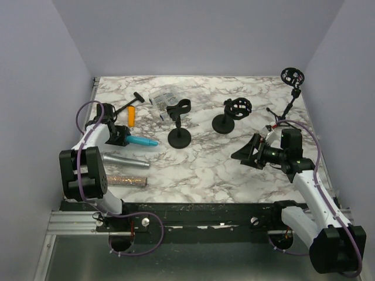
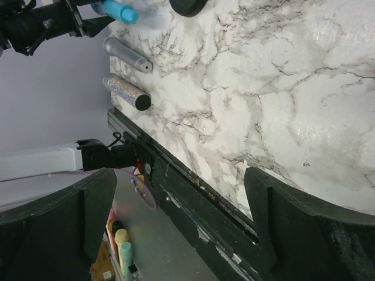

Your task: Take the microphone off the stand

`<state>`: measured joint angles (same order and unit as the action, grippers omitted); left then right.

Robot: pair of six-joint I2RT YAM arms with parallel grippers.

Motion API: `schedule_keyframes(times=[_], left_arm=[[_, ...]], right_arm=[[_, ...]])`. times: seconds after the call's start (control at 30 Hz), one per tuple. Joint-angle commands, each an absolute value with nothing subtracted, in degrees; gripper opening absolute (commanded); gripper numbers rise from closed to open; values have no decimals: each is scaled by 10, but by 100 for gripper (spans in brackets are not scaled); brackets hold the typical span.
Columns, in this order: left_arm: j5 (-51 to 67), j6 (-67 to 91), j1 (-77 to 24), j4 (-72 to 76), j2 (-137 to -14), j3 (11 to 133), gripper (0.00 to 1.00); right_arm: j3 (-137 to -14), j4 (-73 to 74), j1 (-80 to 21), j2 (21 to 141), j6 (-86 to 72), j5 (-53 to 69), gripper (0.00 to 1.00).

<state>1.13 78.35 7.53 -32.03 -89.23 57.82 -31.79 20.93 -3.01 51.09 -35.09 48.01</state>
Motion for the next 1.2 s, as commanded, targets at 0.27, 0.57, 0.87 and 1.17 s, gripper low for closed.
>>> schedule_keyframes(times=[0.27,0.57,0.87,1.17], left_arm=[[-14,763,96,-328,-932,591,32],[-1,759,108,-321,-951,586,46],[35,751,116,-330,-947,608,71],[87,737,117,-354,-841,600,99]], right_arm=[[-336,249,-33,519,-340,447,100],[-341,238,-33,533,-351,439,100],[-344,247,-33,521,-356,433,100],[-385,283,-33,516,-340,402,100]])
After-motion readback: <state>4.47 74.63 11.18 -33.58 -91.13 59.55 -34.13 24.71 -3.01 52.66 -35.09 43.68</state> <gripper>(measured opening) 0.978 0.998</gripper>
